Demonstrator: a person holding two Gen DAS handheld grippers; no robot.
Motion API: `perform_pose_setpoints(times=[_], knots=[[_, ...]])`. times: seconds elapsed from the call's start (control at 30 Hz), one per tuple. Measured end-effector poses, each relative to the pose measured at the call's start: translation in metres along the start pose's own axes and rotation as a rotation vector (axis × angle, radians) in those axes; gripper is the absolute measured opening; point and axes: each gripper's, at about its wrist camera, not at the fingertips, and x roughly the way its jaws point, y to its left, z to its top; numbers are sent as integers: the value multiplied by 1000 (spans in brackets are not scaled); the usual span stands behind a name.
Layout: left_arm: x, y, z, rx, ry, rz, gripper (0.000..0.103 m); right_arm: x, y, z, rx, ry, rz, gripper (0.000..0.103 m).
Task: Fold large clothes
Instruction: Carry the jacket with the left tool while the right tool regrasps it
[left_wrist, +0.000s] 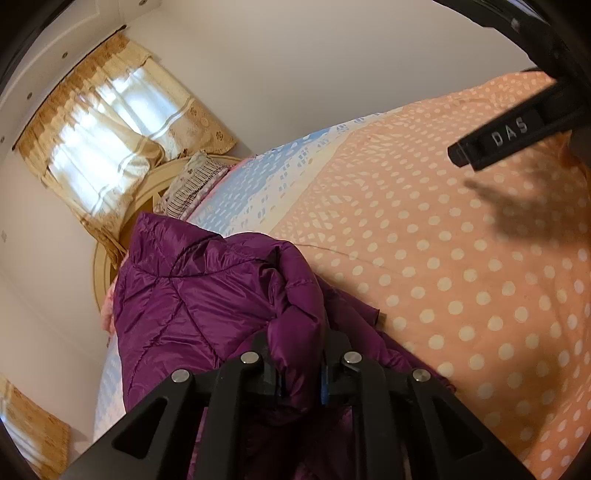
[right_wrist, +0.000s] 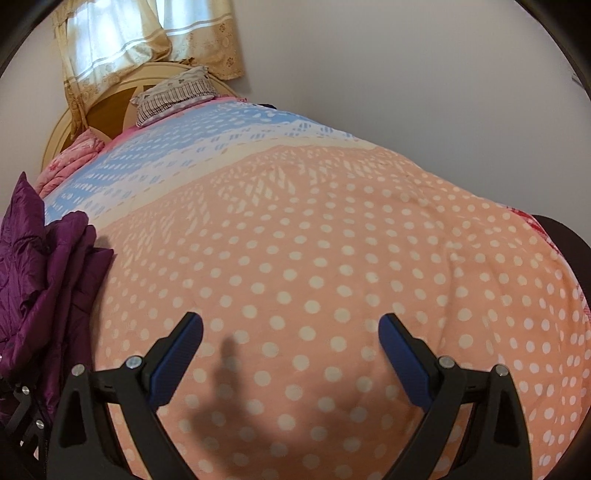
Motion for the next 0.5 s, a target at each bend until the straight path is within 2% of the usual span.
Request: perform_pose_setpoints(times=[0.13, 0.23, 0.4, 0.5], knots=[[-4, 1, 9, -20, 8, -5, 20, 2, 4, -1, -13, 3, -2, 98], [-15, 0, 20, -34, -14, -16, 34, 4, 2, -1, -11, 8, -10, 98], [-48, 12, 45, -86, -93, -11, 62, 10, -7, -1, 0, 21, -31, 98], [-63, 31, 60, -136, -117, 20, 70, 15, -12, -2, 5, 37, -40, 98]])
